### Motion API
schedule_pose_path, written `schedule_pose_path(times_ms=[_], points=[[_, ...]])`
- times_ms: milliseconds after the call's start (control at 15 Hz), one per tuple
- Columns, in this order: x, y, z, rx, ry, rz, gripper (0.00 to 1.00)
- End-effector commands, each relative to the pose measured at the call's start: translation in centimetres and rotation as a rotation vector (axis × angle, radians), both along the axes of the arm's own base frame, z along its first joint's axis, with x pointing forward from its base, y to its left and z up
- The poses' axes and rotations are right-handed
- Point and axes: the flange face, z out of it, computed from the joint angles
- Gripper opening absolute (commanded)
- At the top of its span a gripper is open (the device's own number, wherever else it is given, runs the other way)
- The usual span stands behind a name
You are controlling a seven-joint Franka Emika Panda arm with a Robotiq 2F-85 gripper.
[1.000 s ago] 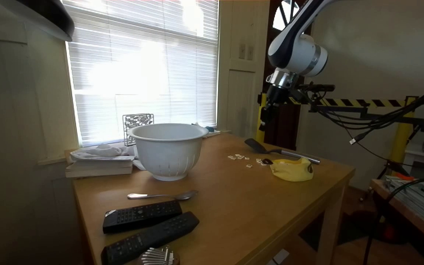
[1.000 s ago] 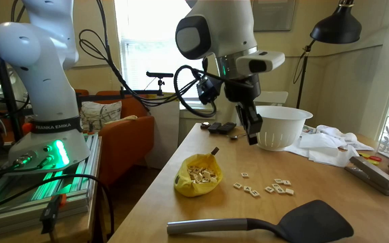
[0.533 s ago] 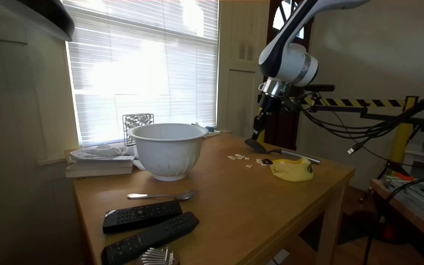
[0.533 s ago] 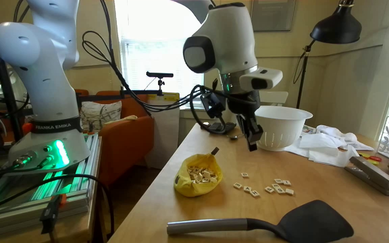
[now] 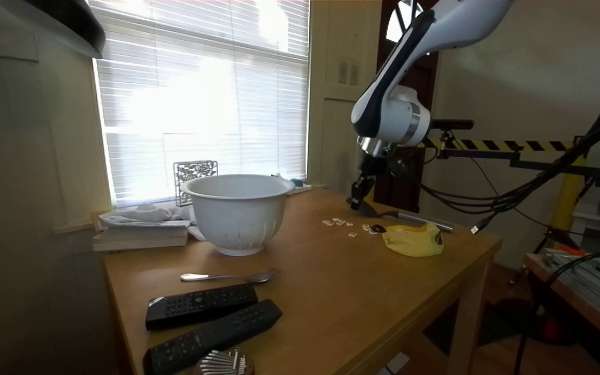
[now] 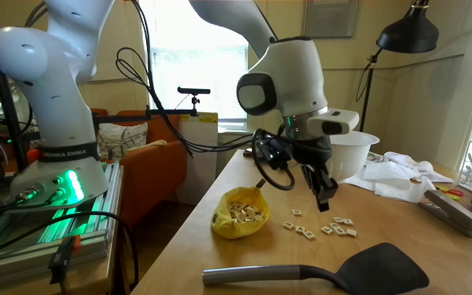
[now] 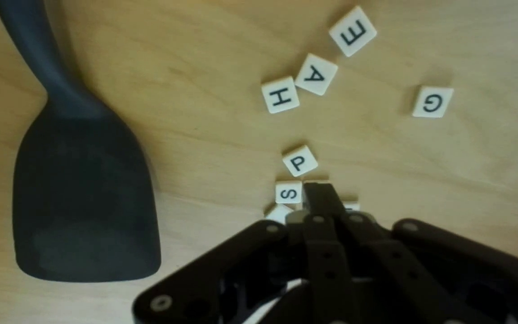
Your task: Move the small objects on the table
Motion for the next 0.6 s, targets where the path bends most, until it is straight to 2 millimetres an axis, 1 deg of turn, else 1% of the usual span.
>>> schedule_pose_path(times_ms=[0,133,267,533], points=[[0.6,-2.2,-2.3,-0.016,0.034,-0.038,0.0],[0.7,-2.6,-3.2,-0.008,0.047,-0.054,0.0],[0.9,-2.8,-3.7,0.0,0.055,-0.066,0.0],[2.0,-2.3,-3.7,0.02,0.07,-0.078,0.0]])
